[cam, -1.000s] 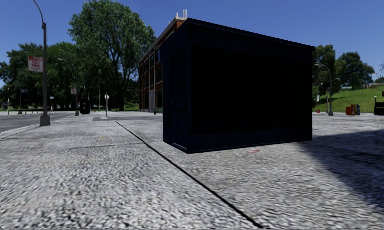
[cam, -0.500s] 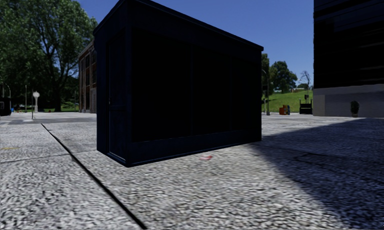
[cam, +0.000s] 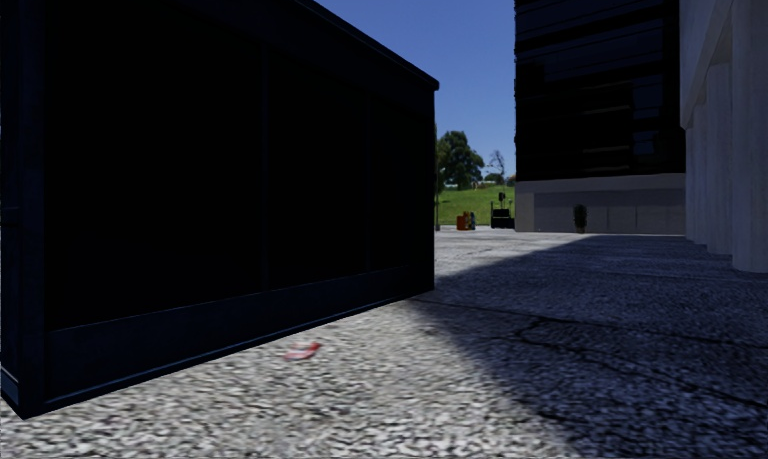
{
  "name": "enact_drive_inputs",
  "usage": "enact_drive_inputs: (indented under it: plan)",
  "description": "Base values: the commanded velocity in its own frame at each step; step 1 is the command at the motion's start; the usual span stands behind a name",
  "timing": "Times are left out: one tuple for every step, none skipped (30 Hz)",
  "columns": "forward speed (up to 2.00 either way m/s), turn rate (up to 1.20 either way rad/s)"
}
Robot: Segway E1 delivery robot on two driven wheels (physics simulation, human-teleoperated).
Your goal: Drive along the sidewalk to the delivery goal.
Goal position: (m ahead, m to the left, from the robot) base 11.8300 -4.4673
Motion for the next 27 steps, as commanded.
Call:
enact_drive_inputs:
  plan:
    - [2.00,-0.61]
    - [2.00,-0.61]
    - [2.00,-0.61]
    - [2.00,-0.61]
    - [2.00,-0.61]
    - [2.00,-0.61]
    - [2.00,-0.61]
    - [2.00,-0.61]
    - [2.00,-0.61]
    - [2.00,-0.61]
    - [2.00,-0.61]
    - [2.00,-0.61]
    - [2.00,-0.61]
    - [2.00,-0.61]
    - [2.00,-0.61]
    - [2.00,-0.61]
    - [2.00,-0.61]
    - [2.00,-0.61]
    - [2.00,-0.61]
    - [2.00,-0.61]
    - [2.00,0.00]
    - [2.00,0.00]
    - [2.00,0.00]
    - [2.00,0.00]
    - [2.00,0.00]
    - [2.00,0.00]
    - [2.00,0.00]
